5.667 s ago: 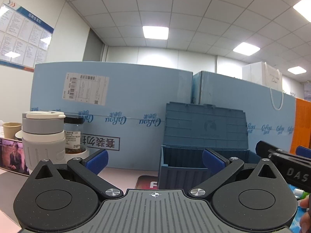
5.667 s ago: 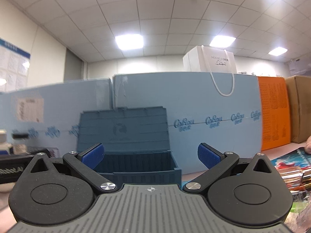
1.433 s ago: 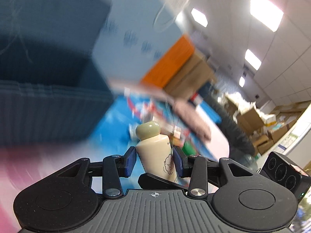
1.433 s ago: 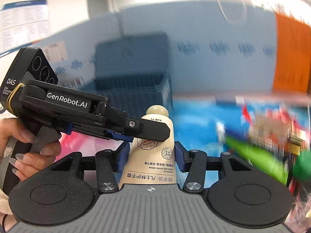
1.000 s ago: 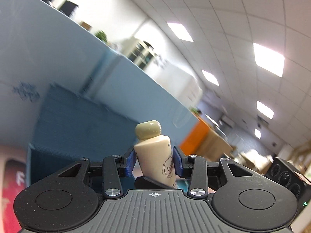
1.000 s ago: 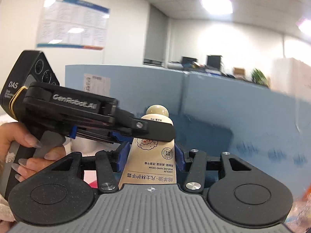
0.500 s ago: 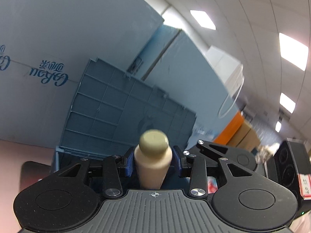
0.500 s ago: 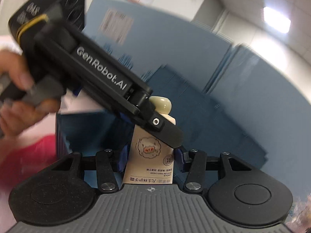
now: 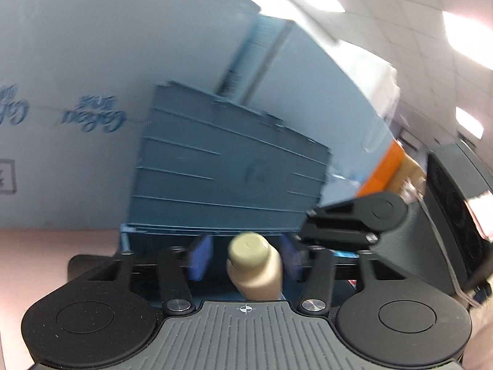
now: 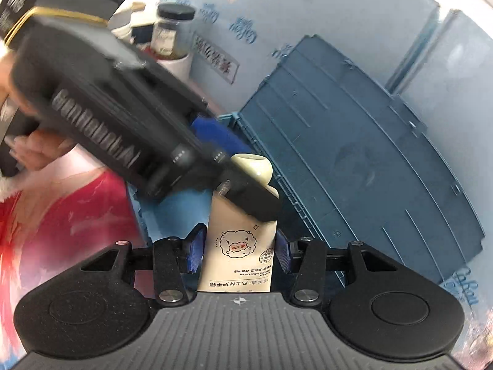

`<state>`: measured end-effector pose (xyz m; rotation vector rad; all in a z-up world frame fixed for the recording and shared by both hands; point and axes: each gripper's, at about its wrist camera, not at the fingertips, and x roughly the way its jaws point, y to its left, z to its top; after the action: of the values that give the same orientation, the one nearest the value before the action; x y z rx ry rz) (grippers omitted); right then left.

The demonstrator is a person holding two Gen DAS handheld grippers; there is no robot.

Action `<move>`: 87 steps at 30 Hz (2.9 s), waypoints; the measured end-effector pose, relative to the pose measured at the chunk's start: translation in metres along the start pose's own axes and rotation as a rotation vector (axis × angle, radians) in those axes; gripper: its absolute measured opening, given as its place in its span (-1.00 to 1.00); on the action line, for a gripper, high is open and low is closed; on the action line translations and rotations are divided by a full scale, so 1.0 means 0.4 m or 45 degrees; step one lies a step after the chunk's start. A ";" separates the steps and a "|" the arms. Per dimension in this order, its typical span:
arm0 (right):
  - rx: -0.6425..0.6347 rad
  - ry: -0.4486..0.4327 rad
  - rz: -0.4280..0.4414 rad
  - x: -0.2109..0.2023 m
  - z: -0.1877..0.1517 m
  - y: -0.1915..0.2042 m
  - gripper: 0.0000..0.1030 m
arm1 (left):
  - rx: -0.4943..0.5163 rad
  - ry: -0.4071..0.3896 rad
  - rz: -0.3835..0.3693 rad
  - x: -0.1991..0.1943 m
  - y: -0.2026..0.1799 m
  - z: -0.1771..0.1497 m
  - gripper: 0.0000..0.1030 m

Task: Organize rigid objects
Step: 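Carry the cream tube with the right gripper into the blue-grey crate, then open the right gripper to release the tube and lift away, then move the right tool back over the pens and green tube on the mat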

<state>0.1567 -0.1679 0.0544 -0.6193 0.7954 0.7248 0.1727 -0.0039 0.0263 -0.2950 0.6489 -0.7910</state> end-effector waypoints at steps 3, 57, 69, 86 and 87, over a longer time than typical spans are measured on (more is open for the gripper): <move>0.064 0.064 0.058 0.012 0.020 -0.026 -0.14 | -0.012 0.020 -0.008 0.012 0.006 -0.002 0.12; 0.912 -0.841 -1.077 -0.427 -0.352 0.326 1.00 | 0.298 -0.316 -0.167 -0.141 -0.226 -0.004 0.92; 1.133 -0.785 -1.169 -0.437 -0.486 0.355 1.00 | 0.362 -0.220 -0.125 -0.097 -0.316 -0.063 0.92; 1.265 -0.756 -1.156 -0.459 -0.622 0.366 1.00 | 0.447 0.035 -0.121 0.022 -0.412 -0.162 0.92; 1.270 -0.749 -1.158 -0.459 -0.629 0.365 1.00 | 0.445 0.056 -0.129 0.033 -0.415 -0.169 0.92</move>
<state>-0.1489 -0.3244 0.0307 0.1845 0.1854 -0.3578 0.0429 -0.1263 0.0474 0.0087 0.5281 -0.9938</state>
